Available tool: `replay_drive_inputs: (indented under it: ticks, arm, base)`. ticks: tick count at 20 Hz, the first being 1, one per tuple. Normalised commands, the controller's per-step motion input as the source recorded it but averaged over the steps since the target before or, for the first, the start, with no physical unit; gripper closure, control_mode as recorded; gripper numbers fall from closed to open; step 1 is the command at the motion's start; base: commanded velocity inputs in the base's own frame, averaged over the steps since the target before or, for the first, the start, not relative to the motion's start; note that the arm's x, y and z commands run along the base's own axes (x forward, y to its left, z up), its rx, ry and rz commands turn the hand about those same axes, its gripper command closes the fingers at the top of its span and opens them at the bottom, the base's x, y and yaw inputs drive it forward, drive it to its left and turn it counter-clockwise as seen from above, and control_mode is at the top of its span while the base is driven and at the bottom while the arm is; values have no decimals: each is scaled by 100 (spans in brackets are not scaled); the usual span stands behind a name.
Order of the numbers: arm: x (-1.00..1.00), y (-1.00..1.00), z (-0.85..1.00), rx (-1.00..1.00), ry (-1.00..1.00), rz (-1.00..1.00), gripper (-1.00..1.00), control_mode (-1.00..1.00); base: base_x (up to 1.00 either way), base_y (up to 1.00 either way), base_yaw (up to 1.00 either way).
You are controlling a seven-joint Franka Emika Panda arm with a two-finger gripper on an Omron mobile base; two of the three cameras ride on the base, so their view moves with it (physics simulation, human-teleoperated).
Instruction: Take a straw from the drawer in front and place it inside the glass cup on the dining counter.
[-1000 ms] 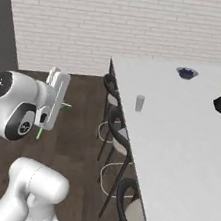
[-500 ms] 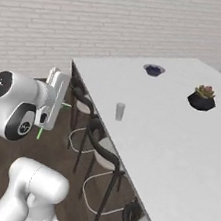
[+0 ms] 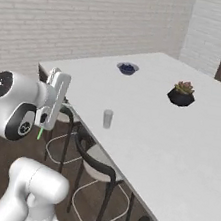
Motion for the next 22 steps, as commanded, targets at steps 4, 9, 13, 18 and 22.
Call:
replay_drive_inputs:
  ticks: [4, 9, 13, 18, 22]
  arm:
    - [0, 0, 0, 0, 0, 0, 100, 100]
    - [0, 0, 0, 0, 0, 0, 100, 100]
    - [0, 0, 0, 0, 0, 0, 100, 100]
    - [0, 0, 0, 0, 0, 0, 100, 100]
    - [0, 0, 0, 0, 0, 0, 100, 100]
  base:
    - [33, 42, -38]
    - [36, 39, -37]
    - [39, 36, -37]
    - [40, 27, -36]
    - [48, 19, -36]
